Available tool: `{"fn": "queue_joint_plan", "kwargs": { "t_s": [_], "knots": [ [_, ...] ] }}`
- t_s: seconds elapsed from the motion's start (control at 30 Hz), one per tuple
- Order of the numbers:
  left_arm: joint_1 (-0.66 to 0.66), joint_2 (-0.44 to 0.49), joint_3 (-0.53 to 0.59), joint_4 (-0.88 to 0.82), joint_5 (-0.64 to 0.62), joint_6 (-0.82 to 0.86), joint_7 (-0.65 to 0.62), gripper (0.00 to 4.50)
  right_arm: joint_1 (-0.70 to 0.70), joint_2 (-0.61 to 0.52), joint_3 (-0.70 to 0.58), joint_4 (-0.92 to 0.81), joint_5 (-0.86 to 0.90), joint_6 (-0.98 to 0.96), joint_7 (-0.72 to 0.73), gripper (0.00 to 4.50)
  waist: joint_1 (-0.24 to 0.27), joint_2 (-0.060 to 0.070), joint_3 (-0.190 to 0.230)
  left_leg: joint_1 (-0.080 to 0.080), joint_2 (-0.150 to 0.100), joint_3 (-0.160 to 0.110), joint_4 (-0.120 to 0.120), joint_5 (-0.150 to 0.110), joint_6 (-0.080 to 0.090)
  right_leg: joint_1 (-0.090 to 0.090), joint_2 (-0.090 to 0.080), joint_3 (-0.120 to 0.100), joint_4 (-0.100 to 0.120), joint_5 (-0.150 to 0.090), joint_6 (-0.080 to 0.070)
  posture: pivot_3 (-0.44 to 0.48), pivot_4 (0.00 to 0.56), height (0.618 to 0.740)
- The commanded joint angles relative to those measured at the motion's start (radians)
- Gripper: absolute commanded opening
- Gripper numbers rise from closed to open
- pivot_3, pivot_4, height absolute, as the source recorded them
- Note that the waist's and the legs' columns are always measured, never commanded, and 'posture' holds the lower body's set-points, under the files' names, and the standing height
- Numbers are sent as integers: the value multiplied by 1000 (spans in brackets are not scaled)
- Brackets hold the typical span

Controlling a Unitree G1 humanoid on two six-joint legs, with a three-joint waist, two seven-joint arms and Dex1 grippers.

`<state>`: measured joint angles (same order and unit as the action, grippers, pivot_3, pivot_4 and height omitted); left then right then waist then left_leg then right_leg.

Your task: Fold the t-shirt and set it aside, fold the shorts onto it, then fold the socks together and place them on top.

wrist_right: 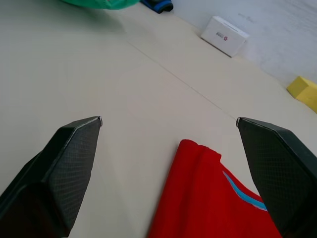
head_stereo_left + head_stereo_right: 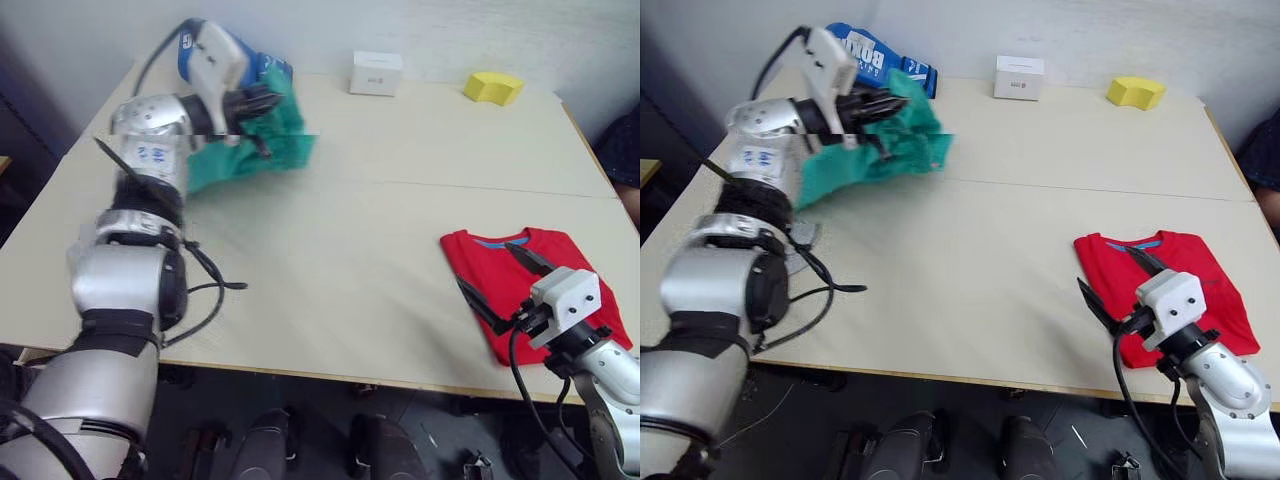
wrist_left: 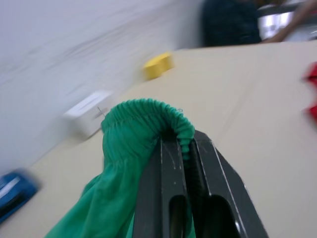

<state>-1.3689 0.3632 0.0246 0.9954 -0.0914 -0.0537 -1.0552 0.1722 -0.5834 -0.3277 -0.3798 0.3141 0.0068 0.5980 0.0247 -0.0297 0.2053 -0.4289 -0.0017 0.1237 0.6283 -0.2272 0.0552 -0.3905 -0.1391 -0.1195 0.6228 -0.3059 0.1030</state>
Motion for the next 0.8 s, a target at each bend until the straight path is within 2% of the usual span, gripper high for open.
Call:
{"fn": "queue_joint_plan", "kwargs": {
  "t_s": [0.03,0.1,0.17,0.3,0.37,0.43,0.53,0.6,0.7,0.77,0.8],
  "knots": [
    [136,-86,-79,-293,-64,157,-91,43,-2,-23,-30,21,-1,-41,31,4500,-3,0,0,0,0,0,1,0,1,0,0,1,0,0,0,0,150,740],
    [253,-127,-136,-441,-65,239,-90,43,4,-24,-35,30,-3,-41,36,4500,-14,1,0,1,1,1,2,0,1,0,1,3,2,0,0,0,150,740],
    [360,-142,-201,-541,-32,253,-84,43,18,-22,-40,25,-3,-34,37,4500,-26,1,0,1,2,1,2,1,0,-1,1,5,4,0,0,0,150,740],
    [500,-167,-269,-649,-13,373,-23,43,80,-10,-57,0,7,-37,42,4500,-24,1,0,2,7,0,2,3,-4,-1,1,6,5,0,0,0,150,740],
    [541,-173,-281,-690,-11,410,11,578,105,-2,-60,-10,5,-42,38,4500,-22,1,0,2,8,-2,2,3,-4,0,1,9,5,0,-1,0,150,740],
    [572,-144,-308,-755,-22,441,-25,1100,111,7,-60,-21,2,-40,24,4500,-21,2,0,2,9,-2,2,0,-5,0,1,10,5,1,-3,0,150,740],
    [596,-60,-324,-810,-2,377,-74,2073,116,5,-52,-69,12,8,8,4500,-25,4,-1,3,9,-2,2,0,-10,0,1,11,4,1,-3,0,150,740],
    [596,-17,-295,-834,-27,354,-97,2714,113,-13,-26,-128,34,54,23,4500,-25,4,-1,3,10,-2,2,1,-11,0,1,11,4,1,-4,0,150,740],
    [629,47,-240,-912,-127,337,-187,3642,83,-49,43,-191,6,90,57,4500,-25,4,-1,3,13,-1,2,0,-13,-1,4,11,4,0,-6,0,150,740],
    [673,107,-196,-964,-182,332,-243,4321,20,-80,157,-189,-91,75,77,4500,-31,5,-2,3,14,-1,2,-1,-14,0,5,11,4,0,-7,0,150,740],
    [693,136,-176,-967,-181,313,-244,4491,-13,-72,207,-181,-121,83,65,4500,-32,6,-2,4,15,0,2,-1,-14,0,5,12,4,0,-7,0,150,740]
  ]
}}
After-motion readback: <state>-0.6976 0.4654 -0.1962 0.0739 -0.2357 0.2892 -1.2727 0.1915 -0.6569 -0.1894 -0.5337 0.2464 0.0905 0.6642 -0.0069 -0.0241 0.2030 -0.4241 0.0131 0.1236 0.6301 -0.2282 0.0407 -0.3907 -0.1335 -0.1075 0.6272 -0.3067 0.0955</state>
